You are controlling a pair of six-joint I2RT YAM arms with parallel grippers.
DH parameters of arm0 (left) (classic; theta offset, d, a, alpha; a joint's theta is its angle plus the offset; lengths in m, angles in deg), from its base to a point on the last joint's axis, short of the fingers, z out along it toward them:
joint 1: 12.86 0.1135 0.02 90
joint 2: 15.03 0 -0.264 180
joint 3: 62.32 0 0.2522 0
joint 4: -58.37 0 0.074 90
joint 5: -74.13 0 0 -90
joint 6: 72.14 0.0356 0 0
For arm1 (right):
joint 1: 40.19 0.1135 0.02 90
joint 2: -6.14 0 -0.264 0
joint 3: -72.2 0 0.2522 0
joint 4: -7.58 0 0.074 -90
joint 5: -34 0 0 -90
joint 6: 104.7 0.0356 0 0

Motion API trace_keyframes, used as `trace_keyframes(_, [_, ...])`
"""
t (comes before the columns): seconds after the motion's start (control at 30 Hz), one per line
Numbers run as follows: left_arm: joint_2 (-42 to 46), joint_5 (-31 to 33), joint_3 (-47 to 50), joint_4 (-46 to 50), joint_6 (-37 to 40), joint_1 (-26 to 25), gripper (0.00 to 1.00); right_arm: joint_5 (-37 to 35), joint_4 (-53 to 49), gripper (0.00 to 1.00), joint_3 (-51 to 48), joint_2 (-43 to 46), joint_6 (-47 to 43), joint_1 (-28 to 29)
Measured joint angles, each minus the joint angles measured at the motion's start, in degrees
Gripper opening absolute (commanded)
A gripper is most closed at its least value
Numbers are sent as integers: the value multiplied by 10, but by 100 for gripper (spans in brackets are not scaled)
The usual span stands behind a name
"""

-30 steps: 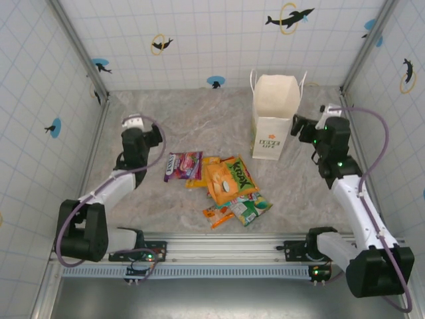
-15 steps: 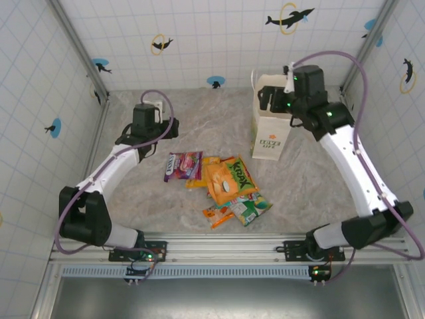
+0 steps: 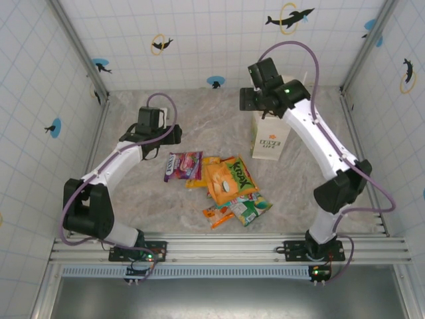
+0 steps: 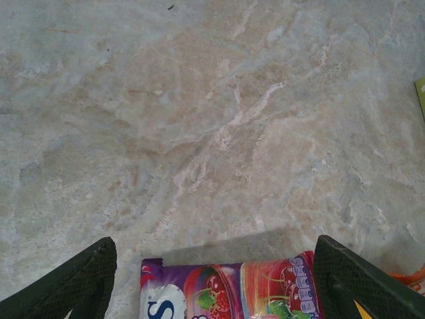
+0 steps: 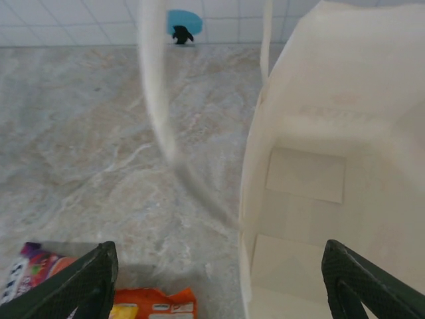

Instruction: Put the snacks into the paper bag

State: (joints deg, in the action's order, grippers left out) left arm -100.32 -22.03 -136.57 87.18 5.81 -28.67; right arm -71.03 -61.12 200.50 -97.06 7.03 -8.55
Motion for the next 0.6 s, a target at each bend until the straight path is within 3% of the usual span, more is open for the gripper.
trace_keyframes(0.23, [-3,-3,0,-1,0,0,79,10,-1,60,3,-52,2,-23])
trace_keyframes(0.37, [-11,-5,0,-1,0,0,79,20,5,43,3,-75,2,-31])
trace_keyframes(0.5, [-15,-6,0,-1,0,0,79,33,12,14,3,-80,-2,-33])
trace_keyframes(0.6, [-15,-5,-4,-1,0,0,79,37,11,5,5,-80,-8,-33])
